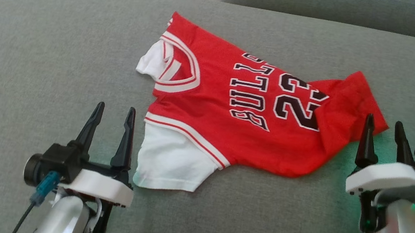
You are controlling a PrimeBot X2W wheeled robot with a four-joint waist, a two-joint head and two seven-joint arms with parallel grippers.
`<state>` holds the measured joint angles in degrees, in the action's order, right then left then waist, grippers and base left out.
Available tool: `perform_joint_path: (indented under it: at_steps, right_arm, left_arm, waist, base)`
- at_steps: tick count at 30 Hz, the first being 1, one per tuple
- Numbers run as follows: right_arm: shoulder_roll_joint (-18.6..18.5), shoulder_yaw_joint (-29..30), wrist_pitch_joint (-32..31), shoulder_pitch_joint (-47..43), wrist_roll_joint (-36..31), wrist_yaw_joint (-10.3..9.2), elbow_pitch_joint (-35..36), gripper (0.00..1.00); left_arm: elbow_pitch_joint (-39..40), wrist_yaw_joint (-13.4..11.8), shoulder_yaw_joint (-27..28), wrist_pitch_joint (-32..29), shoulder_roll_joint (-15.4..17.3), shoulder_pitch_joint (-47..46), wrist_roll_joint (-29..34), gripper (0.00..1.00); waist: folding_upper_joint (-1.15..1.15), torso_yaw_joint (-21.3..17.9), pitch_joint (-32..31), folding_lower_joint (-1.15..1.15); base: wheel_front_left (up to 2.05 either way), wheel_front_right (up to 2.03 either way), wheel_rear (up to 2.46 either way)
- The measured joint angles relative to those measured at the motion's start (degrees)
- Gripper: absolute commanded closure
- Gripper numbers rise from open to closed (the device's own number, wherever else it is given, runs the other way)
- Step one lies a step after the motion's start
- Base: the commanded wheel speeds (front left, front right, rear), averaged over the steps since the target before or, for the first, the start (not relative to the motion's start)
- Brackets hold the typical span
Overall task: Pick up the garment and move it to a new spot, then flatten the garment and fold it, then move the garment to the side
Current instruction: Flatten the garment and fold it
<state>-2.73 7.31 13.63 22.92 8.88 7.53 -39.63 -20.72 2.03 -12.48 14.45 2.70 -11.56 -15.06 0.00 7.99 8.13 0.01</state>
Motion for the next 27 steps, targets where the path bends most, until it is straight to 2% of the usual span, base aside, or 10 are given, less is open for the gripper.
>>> perform_joint_path:
  at_steps: [9, 16, 19, 27]
  right_arm:
    - [-0.14, 6.25, -0.01, 8.05, -5.98, 0.01, -12.02, 0.0]
    - [-0.15, 3.61, 0.16, 12.36, -7.93, 0.0, -18.85, 0.0]
    - [-0.19, 2.74, 0.33, 13.47, -10.84, 0.0, -20.49, 0.0]
    - [-0.26, 3.5, 0.57, 16.08, -12.74, 0.0, -24.25, 0.0]
  left_arm:
    - [-0.46, 0.07, -0.32, 0.0, -0.02, -0.38, 0.01, 0.0]
    - [-0.45, 0.05, -0.64, 0.0, -0.02, -1.52, 0.0, 0.0]
    - [-0.44, -0.01, -1.05, 0.0, -0.02, -1.75, -0.01, 0.0]
    - [-0.48, -0.11, -2.34, 0.0, -0.05, -2.37, -0.59, 0.0]
  waist:
    - [0.0, 2.49, 1.84, 0.0]
    - [0.0, 3.06, 2.84, 0.0]
    - [0.0, 3.2, 3.25, 0.0]
    - [0.0, 4.11, 4.18, 0.0]
  base:
    - [0.0, 0.0, 0.0]
    - [0.0, 0.0, 0.0]
    - [0.0, 0.0, 0.0]
    - [0.0, 0.0, 0.0]
